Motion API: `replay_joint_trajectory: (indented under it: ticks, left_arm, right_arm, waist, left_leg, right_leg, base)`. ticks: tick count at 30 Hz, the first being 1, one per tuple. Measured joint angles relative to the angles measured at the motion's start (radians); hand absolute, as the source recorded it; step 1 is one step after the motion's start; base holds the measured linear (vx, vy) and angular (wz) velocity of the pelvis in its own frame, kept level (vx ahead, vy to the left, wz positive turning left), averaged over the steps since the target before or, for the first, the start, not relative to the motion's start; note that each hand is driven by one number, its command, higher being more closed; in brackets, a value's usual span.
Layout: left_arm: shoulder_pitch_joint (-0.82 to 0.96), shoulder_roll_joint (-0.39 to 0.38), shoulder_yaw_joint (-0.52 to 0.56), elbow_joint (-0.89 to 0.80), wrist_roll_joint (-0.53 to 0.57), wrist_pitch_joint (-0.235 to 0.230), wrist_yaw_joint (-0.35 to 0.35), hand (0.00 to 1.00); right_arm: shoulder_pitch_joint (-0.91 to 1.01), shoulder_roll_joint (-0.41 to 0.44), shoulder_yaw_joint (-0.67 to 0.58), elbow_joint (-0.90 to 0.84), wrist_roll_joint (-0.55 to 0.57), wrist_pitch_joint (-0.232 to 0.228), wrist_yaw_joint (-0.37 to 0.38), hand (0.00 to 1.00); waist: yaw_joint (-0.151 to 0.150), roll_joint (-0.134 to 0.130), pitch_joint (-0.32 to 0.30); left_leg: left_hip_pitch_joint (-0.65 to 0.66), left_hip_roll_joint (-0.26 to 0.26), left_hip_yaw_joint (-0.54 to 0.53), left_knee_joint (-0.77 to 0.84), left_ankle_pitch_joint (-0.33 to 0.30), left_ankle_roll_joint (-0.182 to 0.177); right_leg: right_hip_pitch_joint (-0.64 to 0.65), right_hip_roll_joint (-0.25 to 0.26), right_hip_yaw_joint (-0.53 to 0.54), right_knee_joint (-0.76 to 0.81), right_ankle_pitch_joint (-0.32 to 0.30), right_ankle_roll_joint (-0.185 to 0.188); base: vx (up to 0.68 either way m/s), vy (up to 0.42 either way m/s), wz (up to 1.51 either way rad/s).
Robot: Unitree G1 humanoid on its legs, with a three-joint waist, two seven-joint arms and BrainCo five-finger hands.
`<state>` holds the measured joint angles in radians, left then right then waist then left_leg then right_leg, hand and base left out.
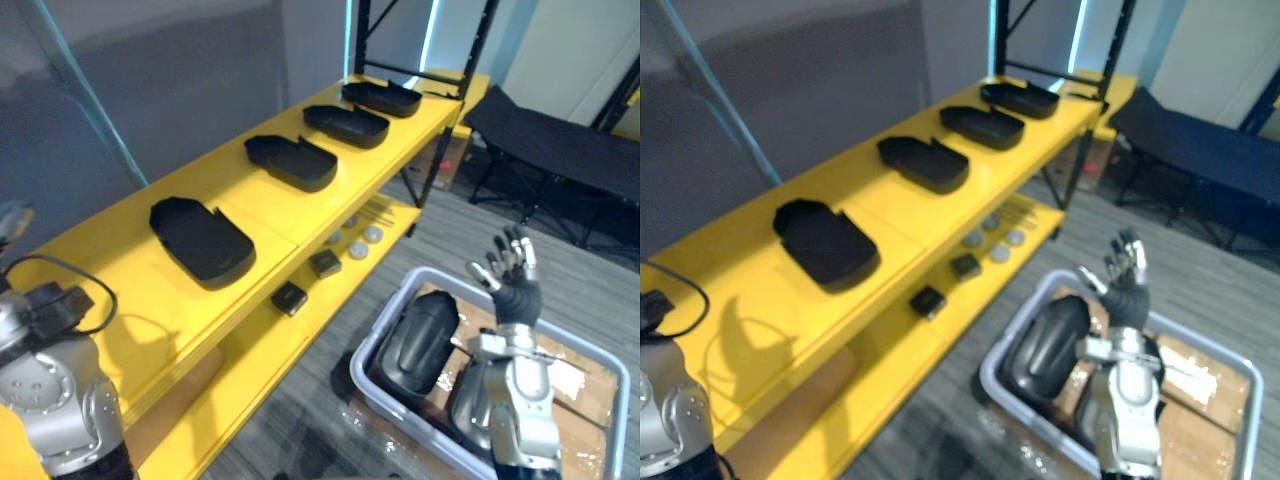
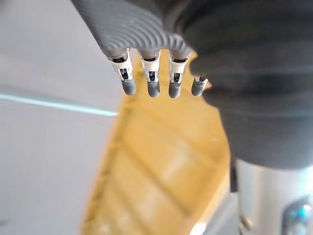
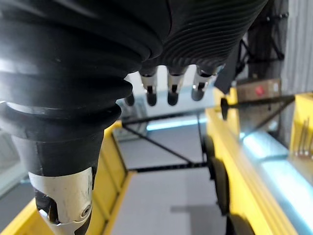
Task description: Walk over and take plastic housings, then place them on the shelf
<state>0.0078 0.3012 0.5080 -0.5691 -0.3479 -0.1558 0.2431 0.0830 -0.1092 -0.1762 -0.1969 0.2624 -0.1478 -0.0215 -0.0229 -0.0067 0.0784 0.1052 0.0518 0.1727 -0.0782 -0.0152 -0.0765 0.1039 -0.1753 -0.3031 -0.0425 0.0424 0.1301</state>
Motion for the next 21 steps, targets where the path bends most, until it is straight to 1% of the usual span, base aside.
replay_joint_trajectory:
  ticks: [1,3,4,6,7,9,11,12,13,15,17,19,21]
  left_arm:
    - [0.003,0.0,0.0,0.009,-0.007,0.021,-0.005,0.0]
    - [0.024,-0.006,0.001,0.048,-0.009,0.081,-0.012,0.0]
    - [0.034,-0.009,0.001,0.062,-0.009,0.097,-0.012,0.0]
    - [0.049,-0.038,-0.002,0.138,-0.008,0.146,-0.004,0.0]
    - [0.054,-0.043,-0.005,0.158,-0.007,0.153,0.002,0.0]
    - [0.056,-0.05,-0.017,0.221,-0.006,0.192,0.03,0.0]
    - [0.056,-0.058,-0.018,0.242,-0.003,0.209,0.056,0.0]
    - [0.056,-0.064,-0.019,0.251,-0.003,0.224,0.068,0.0]
    - [0.055,-0.07,-0.019,0.259,-0.003,0.227,0.07,0.0]
    - [0.05,-0.077,-0.047,0.299,0.003,0.26,0.098,0.0]
    - [0.044,-0.078,-0.072,0.335,0.003,0.284,0.109,0.0]
    - [0.021,-0.079,-0.1,0.384,0.004,0.299,0.127,0.0]
    - [-0.007,-0.088,-0.126,0.444,0.004,0.313,0.152,0.0]
  right_arm:
    - [0.006,0.002,-0.001,0.0,0.0,0.0,0.0,0.0]
    - [0.034,0.017,-0.001,-0.001,-0.001,0.0,0.001,0.0]
    - [0.041,0.021,-0.001,-0.002,-0.001,0.001,0.001,0.0]
    - [0.073,0.033,-0.018,-0.007,-0.002,0.007,0.001,0.0]
    - [0.078,0.033,-0.023,-0.007,-0.003,0.01,0.001,0.0]
    - [0.113,0.033,-0.06,-0.007,-0.003,0.017,-0.001,0.0]
    - [0.133,0.033,-0.09,-0.007,-0.003,0.017,-0.002,0.0]
    - [0.142,0.033,-0.109,-0.007,-0.003,0.017,-0.002,0.0]
    - [0.145,0.033,-0.118,-0.007,-0.003,0.017,-0.001,0.0]
    - [0.16,0.033,-0.143,-0.007,-0.002,0.017,0.0,0.0]
    - [0.171,0.033,-0.145,-0.007,-0.002,0.017,0.001,0.0]
    - [0.18,0.033,-0.142,-0.007,-0.002,0.017,0.005,0.0]
    - [0.182,0.033,-0.138,-0.007,-0.002,0.017,0.008,0.0]
  waist:
    - [0.0,-0.001,-0.001]
    - [-0.003,-0.008,-0.005]
    - [-0.005,-0.01,-0.006]
    - [-0.017,-0.011,-0.007]
    - [-0.02,-0.011,-0.007]
    - [-0.025,-0.01,-0.006]
    - [-0.031,-0.007,-0.006]
    - [-0.047,-0.004,-0.005]
    - [-0.049,-0.001,-0.004]
    - [-0.061,0.007,-0.002]
    - [-0.078,0.009,-0.001]
    - [-0.077,0.011,-0.001]
    - [-0.089,0.015,0.002]
  left_leg:
    - [0.0,-0.001,0.0,0.0,0.0,0.0]
    - [0.001,-0.001,0.001,0.0,0.0,0.001]
    - [0.001,-0.001,0.002,0.0,0.0,0.001]
    - [0.002,-0.001,0.004,0.0,0.0,0.001]
    - [0.003,-0.002,0.006,0.0,0.0,0.001]
    - [0.007,-0.001,0.021,0.0,-0.001,0.0]
    - [0.011,0.0,0.037,0.0,-0.002,-0.002]
    - [0.012,-0.001,0.038,0.0,-0.002,-0.002]
    - [0.013,-0.001,0.041,0.0,-0.002,-0.002]
    - [0.018,0.002,0.06,0.0,-0.008,-0.003]
    - [0.018,0.004,0.065,0.0,-0.009,-0.004]
    - [0.02,0.009,0.088,0.0,-0.011,-0.006]
    - [0.022,0.01,0.089,0.001,-0.011,-0.006]
  right_leg:
    - [0.0,-0.001,0.0,0.0,0.0,0.0]
    - [0.0,-0.001,0.002,0.0,0.0,0.0]
    - [0.0,-0.001,0.003,0.0,0.0,0.0]
    - [0.0,-0.001,0.004,0.0,0.0,0.0]
    - [0.0,-0.001,0.006,0.0,0.0,0.0]
    - [-0.004,0.002,0.017,0.0,0.0,-0.001]
    - [-0.013,0.006,0.035,0.0,0.002,-0.003]
    - [-0.013,0.006,0.036,0.0,0.002,-0.003]
    - [-0.014,0.006,0.039,0.001,0.002,-0.004]
    - [-0.017,0.01,0.062,0.0,0.004,-0.004]
    - [-0.021,0.012,0.067,0.0,0.004,-0.005]
    - [-0.036,0.019,0.089,0.0,0.01,-0.009]
    - [-0.036,0.021,0.094,-0.002,0.012,-0.01]
  base:
    - [0.0,0.0,0.0]
    - [0.0,0.0,0.0]
    - [0.0,0.0,0.0]
    - [0.0,0.0,0.0]
    - [-0.02,0.002,-0.07]
    - [-0.02,-0.003,-0.17]
    - [-0.02,-0.009,-0.24]
    - [-0.01,-0.006,-0.15]
    - [-0.01,0.008,-0.17]
    - [0.0,0.004,-0.23]
    - [0.0,-0.01,-0.11]
    - [0.0,-0.021,-0.27]
    - [0.01,-0.012,-0.14]
